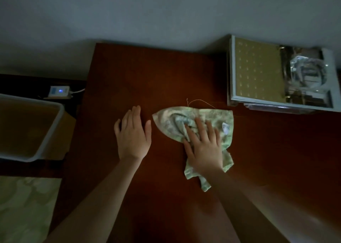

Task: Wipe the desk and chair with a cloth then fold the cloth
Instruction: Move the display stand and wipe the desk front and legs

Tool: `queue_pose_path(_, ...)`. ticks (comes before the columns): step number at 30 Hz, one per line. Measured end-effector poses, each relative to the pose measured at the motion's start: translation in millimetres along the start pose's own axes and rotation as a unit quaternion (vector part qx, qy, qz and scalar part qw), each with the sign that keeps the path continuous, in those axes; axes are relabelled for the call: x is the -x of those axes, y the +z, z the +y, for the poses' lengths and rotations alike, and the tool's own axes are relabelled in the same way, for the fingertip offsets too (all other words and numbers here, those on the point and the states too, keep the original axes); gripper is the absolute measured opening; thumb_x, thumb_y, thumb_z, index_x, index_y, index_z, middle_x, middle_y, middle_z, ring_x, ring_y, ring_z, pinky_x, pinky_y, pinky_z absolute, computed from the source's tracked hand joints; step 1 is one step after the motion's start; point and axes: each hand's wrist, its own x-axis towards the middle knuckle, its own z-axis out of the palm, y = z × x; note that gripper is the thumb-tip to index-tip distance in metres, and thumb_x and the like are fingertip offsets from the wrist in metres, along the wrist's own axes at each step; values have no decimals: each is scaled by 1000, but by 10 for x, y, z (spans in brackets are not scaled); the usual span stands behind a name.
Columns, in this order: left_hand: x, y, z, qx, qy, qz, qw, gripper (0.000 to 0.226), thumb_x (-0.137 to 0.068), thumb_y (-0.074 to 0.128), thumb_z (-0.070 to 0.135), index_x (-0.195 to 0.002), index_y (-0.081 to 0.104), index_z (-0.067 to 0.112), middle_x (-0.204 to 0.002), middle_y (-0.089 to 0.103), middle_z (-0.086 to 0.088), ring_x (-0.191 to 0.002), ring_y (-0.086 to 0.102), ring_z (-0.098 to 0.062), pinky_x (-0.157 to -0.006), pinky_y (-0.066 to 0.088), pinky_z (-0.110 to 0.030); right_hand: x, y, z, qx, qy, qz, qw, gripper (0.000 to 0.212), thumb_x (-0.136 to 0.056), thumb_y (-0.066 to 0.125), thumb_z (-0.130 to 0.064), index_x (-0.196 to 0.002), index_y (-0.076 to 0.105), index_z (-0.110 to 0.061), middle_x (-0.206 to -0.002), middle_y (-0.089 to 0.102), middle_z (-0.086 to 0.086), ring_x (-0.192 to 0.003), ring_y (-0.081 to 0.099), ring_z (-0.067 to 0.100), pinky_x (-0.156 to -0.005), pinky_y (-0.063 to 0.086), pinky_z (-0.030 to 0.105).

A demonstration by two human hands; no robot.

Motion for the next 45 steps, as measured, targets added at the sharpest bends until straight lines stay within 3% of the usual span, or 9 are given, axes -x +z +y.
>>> queue_pose_path(5,-14,9,-6,5,8,15,1000,55,-95,30,38,-136,44,5,-134,55,-12,-126,50,-27,-104,32,-51,-658,-229,-8,-10,22,8,1000,55,-97,17,-54,-149,16,-37,-160,4,3,-146,3,32,-116,2,46)
queue_pose_path(18,-37,61,-17,28,12,14,999,58,-96,28,41,-140,40,5,-135,54,-12,-127,48,-28,-108,26,-52,-1699,-473,66,-19,42,14,999,55,-98,21,-55,-149,18,-35,-160,3,4,-143,3,39,-113,11,60)
queue_pose_path(22,24,6,-97,147,-47,74,985,57,-96,28,37,-141,39,3,-140,48,-15,-130,45,-29,-111,19,-49,-917,-208,-531,78,-153,-31,985,56,-94,17,-54,-148,19,-38,-160,6,5,-143,3,43,-110,3,67)
queue_pose_path(27,-42,-222,-633,167,-213,146,952,57,-97,26,36,-139,41,0,-139,47,-21,-129,44,-34,-111,23,-52,-859,-57,-952,57,-487,-25,871,40,-90,42,-40,-125,58,-32,-143,46,2,-134,36,33,-104,26,58)
queue_pose_path(31,-150,-380,-1113,208,-262,104,937,54,-103,23,36,-141,39,0,-136,49,-22,-127,46,-36,-106,34,-45,-1838,-318,-840,29,-100,43,994,59,-93,10,-41,-147,30,-29,-157,17,12,-142,14,41,-110,10,61)
queue_pose_path(34,-131,-426,-1138,256,-286,46,922,60,-100,20,45,-136,44,3,-131,53,-18,-122,50,-36,-101,38,-45,-2113,-481,-697,-91,221,58,969,51,-100,18,-41,-149,21,-31,-159,2,14,-141,-2,48,-108,2,66)
queue_pose_path(37,-144,-524,-1183,339,-319,4,885,62,-99,16,50,-137,45,10,-130,53,-3,-122,48,-21,-102,34,-36,-2284,-509,-1036,-108,286,58,950,52,-98,22,-42,-149,22,-31,-158,1,15,-140,-3,50,-106,2,68)
queue_pose_path(40,-221,-636,-1287,500,-371,-55,781,64,-97,12,56,-147,32,21,-147,41,-3,-136,36,-20,-109,25,-37,-2386,-431,-1732,-71,173,56,981,51,-97,28,-39,-146,31,-27,-158,5,15,-141,1,47,-106,2,68)
queue_pose_path(45,-210,-634,-1355,486,-344,-89,798,63,-97,8,54,-149,25,23,-153,30,0,-142,24,-18,-112,16,-34,-2167,-280,-2727,-5,-144,6,990,47,-99,25,-38,-145,30,-33,-159,10,4,-144,0,37,-111,0,62)
